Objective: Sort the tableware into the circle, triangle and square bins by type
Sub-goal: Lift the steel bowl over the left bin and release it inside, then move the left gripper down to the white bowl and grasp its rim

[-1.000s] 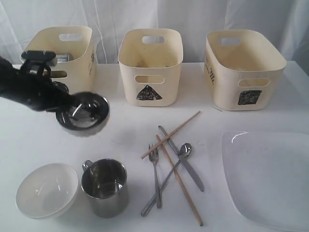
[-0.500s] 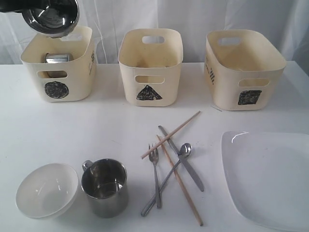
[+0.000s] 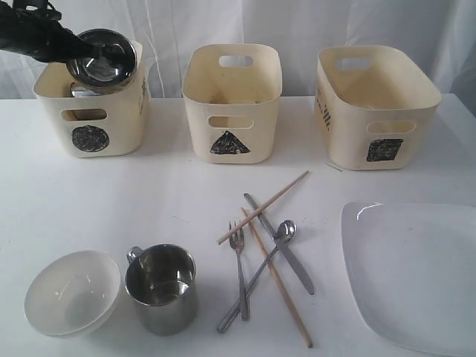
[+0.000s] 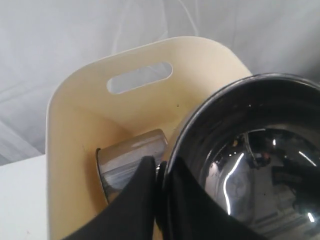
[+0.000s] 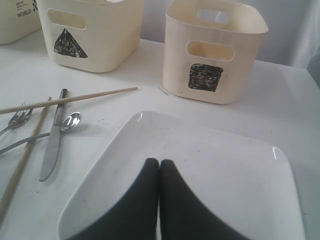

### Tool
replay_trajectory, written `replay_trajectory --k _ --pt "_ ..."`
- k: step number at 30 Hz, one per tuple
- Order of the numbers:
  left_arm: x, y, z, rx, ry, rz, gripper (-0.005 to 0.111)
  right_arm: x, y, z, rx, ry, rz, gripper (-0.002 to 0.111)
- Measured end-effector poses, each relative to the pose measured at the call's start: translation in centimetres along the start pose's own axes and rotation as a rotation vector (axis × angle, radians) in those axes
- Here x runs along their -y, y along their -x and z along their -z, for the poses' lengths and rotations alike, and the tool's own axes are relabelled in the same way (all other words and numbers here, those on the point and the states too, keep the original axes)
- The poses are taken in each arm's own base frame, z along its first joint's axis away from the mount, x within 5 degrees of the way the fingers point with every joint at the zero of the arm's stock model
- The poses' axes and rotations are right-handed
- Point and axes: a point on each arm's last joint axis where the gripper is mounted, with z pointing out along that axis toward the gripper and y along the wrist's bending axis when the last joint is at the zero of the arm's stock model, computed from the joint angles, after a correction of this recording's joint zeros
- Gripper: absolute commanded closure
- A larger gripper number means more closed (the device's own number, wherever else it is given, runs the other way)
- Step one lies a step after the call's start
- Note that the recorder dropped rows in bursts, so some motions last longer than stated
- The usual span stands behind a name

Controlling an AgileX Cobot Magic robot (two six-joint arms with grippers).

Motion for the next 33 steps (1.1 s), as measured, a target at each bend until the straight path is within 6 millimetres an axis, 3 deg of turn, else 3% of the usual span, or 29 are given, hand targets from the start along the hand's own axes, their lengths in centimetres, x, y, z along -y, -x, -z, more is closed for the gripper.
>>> replay_trajectory --k 5,11,16,19,24,28,33 --pt "-0.2 0.0 0.1 -0.014 -0.007 0.004 0.063 0.0 0.0 0.0 0.000 0.000 0.000 0.108" --pt "-0.3 -0.1 1.8 -0.123 -0.075 0.038 0.062 0.0 0.0 0.0 0.000 0.000 0.000 0.108" --pt "0.4 1.4 6.2 -0.191 -0.147 0.021 0.062 0.0 0.0 0.0 0.000 0.000 0.000 0.108" --pt "1.1 1.2 9.2 -0.230 -0.173 0.022 0.062 0.0 0.0 0.0 0.000 0.000 0.000 0.108" --pt "2.5 -1.0 15.2 -0.279 -0.188 0.028 0.062 0.0 0.0 0.0 0.000 0.000 0.000 0.108" --pt "4.3 -5.0 20.5 -0.319 -0.198 0.048 0.062 0.0 0.0 0.0 0.000 0.000 -0.002 0.108" --pt "6.7 -9.8 25.0 -0.356 -0.233 0.067 0.062 0.0 0.0 0.0 0.000 0.000 -0.002 0.108"
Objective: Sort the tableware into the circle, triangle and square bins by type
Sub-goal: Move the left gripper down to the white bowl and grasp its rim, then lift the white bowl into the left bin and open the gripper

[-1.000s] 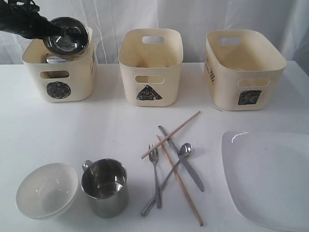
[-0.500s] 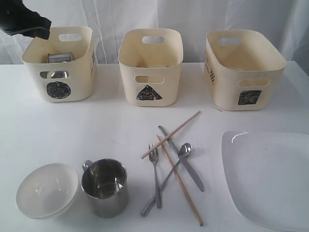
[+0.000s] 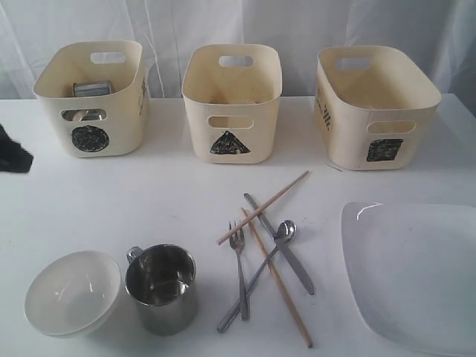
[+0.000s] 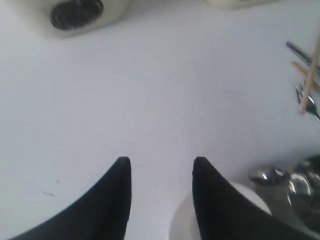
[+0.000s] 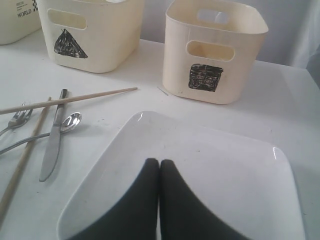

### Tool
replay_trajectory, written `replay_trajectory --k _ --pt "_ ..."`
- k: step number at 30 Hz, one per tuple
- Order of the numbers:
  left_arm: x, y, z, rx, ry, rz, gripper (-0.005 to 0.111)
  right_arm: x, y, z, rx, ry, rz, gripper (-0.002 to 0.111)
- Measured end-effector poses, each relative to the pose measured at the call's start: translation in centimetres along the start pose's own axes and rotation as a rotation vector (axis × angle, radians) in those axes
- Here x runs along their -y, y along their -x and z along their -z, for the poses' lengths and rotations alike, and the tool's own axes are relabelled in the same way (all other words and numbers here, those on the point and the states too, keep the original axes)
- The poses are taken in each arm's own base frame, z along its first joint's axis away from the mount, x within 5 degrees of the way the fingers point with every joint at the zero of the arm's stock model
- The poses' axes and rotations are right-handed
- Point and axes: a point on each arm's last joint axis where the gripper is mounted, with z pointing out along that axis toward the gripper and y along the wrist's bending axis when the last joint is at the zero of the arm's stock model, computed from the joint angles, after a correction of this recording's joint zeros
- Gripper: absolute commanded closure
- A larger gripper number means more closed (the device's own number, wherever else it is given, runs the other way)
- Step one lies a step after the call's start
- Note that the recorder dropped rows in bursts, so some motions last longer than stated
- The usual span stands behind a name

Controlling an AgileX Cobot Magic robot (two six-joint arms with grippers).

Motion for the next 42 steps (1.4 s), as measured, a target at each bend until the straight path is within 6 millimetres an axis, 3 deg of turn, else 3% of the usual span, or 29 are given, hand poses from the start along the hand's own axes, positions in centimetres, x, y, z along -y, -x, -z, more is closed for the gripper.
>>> replay_trajectory --k 4,8,15,24,28,31,32,35,38,42 --pt "2.9 -5.6 -0.2 -0.145 -0.113 -0.016 0.057 0.0 0.0 0.0 0.000 0.000 0.000 0.108" --pt "3.2 -9.1 -1.8 -0.243 -0.135 -0.008 0.052 0.0 0.0 0.0 0.000 0.000 0.000 0.108" --pt "2.4 -10.1 -3.2 -0.166 -0.053 -0.009 0.052 0.0 0.0 0.0 0.000 0.000 0.000 0.108" --pt "1.1 -10.6 -6.7 -0.255 -0.025 0.035 0.053 0.0 0.0 0.0 0.000 0.000 0.000 0.108" --pt "0.7 -11.3 -8.4 -0.321 -0.027 0.054 0.073 0.0 0.0 0.0 0.000 0.000 0.000 0.108" --pt "0.5 -11.7 -9.4 -0.359 -0.033 0.078 0.099 0.0 0.0 0.0 0.000 0.000 0.000 0.108" --pt "0.4 -11.7 -9.5 -0.361 -0.032 0.082 0.107 0.0 0.0 0.0 0.000 0.000 0.000 0.108" --pt "0.4 -10.8 -9.4 -0.337 -0.036 0.085 0.107 0.0 0.0 0.0 0.000 0.000 0.000 0.108" --pt "0.3 -8.7 -8.6 -0.278 -0.031 0.040 0.107 0.0 0.0 0.0 0.000 0.000 0.000 0.108" --pt "0.0 -2.4 -5.7 -0.038 0.021 -0.025 0.107 0.0 0.0 0.0 0.000 0.000 0.000 0.108"
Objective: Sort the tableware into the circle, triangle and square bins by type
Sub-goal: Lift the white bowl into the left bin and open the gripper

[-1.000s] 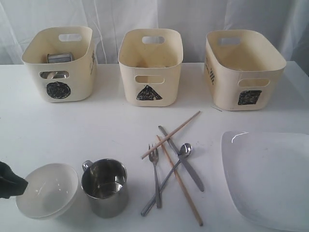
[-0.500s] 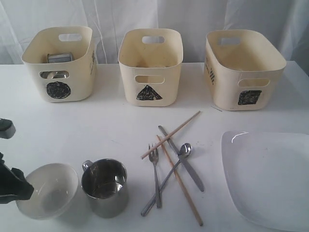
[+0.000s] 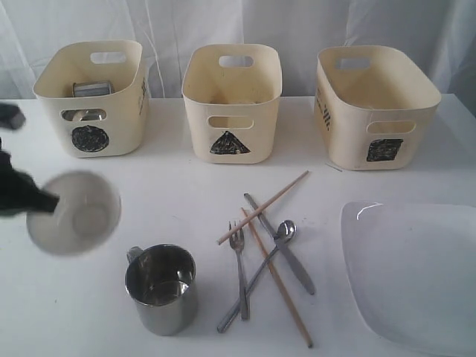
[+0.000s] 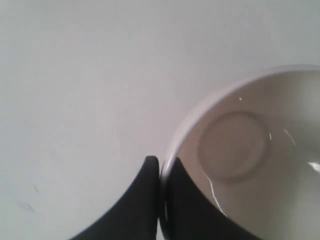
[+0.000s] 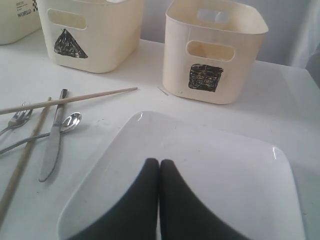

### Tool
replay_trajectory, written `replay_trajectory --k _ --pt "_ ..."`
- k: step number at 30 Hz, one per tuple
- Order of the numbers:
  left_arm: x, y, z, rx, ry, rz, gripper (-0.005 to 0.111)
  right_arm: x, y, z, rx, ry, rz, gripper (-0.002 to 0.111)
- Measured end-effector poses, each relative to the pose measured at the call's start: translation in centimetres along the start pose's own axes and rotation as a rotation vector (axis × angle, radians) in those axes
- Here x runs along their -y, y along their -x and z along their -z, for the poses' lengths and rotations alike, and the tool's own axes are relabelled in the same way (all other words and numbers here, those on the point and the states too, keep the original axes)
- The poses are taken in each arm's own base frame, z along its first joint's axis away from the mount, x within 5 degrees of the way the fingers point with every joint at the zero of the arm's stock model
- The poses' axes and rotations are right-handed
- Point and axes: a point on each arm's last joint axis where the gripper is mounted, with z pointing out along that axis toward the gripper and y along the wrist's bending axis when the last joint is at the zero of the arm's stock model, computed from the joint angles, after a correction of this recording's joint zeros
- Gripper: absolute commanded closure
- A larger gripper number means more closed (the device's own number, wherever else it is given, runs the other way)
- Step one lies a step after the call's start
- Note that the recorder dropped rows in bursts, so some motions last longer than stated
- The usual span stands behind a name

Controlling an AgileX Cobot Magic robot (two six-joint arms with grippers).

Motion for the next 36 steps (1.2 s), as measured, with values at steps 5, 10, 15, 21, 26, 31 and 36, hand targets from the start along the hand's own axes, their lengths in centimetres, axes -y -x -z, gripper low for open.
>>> replay_trajectory --k 5,10,15,21,26,31,36 --pt "-2.1 8.0 3.9 0.333 0.139 -0.026 0.107 0.0 0.0 0.0 0.000 0.000 0.000 0.108" --pt "-5.9 13.9 3.4 0.442 0.222 -0.004 0.107 0.0 0.0 0.0 0.000 0.000 0.000 0.108" --pt "-8.8 18.1 -0.9 0.450 0.236 -0.007 0.107 0.0 0.0 0.0 0.000 0.000 0.000 0.108" --pt "-11.4 19.9 -7.6 0.409 0.227 0.003 0.107 0.0 0.0 0.0 0.000 0.000 0.000 0.108" --pt "-12.7 19.8 -11.4 0.376 0.223 0.006 0.088 0.0 0.0 0.0 0.000 0.000 0.000 0.108" --pt "-12.8 19.5 -12.7 0.341 0.192 0.023 0.059 0.0 0.0 0.0 0.000 0.000 0.000 0.108" --pt "-10.3 20.0 -7.6 0.260 0.074 -0.034 0.059 0.0 0.0 0.0 0.000 0.000 0.000 0.108"
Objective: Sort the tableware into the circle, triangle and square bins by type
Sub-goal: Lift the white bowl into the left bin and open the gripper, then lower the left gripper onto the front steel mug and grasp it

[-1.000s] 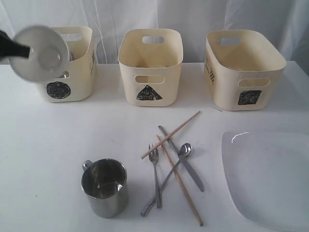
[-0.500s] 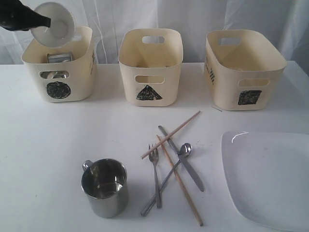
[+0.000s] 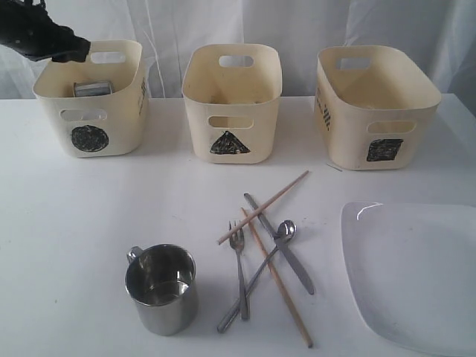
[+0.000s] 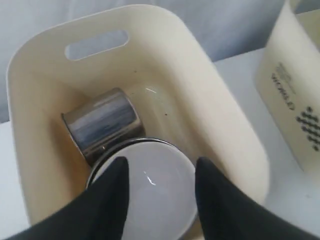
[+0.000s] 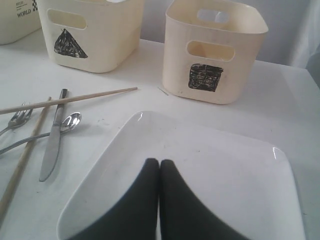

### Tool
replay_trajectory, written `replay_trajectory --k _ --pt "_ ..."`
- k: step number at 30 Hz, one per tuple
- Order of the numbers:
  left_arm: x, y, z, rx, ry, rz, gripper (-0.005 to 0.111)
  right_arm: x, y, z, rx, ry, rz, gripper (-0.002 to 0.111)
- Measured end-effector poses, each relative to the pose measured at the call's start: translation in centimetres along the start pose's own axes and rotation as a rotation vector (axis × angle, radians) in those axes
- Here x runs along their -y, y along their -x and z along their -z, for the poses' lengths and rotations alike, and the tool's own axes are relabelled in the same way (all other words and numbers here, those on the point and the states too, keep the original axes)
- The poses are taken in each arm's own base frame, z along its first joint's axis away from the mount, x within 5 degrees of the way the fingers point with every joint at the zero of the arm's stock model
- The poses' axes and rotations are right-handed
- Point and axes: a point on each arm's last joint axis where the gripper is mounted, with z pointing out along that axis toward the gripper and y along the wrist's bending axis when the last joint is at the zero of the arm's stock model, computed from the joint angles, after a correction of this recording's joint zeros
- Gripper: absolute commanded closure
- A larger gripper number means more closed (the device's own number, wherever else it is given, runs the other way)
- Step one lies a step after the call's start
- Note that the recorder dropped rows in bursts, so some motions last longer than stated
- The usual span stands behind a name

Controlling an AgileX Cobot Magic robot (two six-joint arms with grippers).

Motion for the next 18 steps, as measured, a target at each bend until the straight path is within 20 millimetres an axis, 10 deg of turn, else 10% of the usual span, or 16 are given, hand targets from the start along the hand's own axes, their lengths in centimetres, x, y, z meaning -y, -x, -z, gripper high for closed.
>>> replay_trajectory --k 8,18 --pt "5.4 -3.3 10.7 -0.149 -0.194 -0.003 0.059 0.0 0.0 0.0 0.000 0.000 0.000 0.108" --pt "11.4 -10.8 13.0 -0.398 -0.434 0.037 0.054 0.0 0.0 0.0 0.000 0.000 0.000 0.108"
